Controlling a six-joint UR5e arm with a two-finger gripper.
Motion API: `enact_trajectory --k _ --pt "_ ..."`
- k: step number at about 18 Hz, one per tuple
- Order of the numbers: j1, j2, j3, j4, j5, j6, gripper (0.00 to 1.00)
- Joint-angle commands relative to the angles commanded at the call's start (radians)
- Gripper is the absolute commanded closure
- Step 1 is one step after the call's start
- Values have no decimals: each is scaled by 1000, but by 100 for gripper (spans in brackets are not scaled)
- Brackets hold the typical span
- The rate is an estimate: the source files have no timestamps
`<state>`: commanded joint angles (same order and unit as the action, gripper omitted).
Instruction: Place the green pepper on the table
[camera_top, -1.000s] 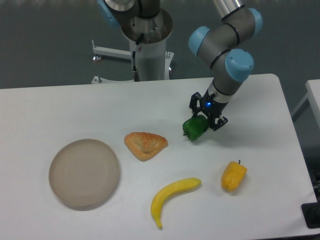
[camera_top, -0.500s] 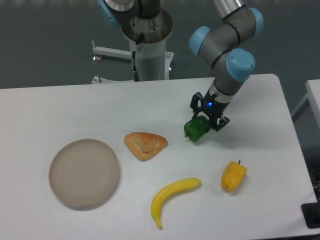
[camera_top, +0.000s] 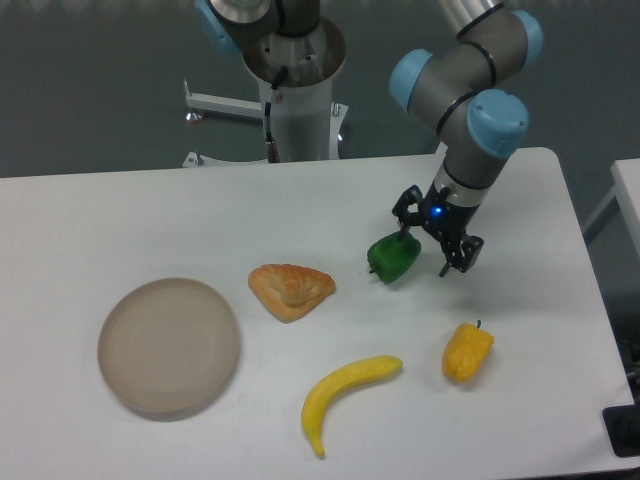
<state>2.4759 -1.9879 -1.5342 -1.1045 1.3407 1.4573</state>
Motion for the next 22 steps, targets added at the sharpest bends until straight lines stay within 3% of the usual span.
enact_trajectory --k 5,22 --pt "-32 -66 110 -2 9 -15 0" --pt "-40 -91 147 12 23 -61 0"
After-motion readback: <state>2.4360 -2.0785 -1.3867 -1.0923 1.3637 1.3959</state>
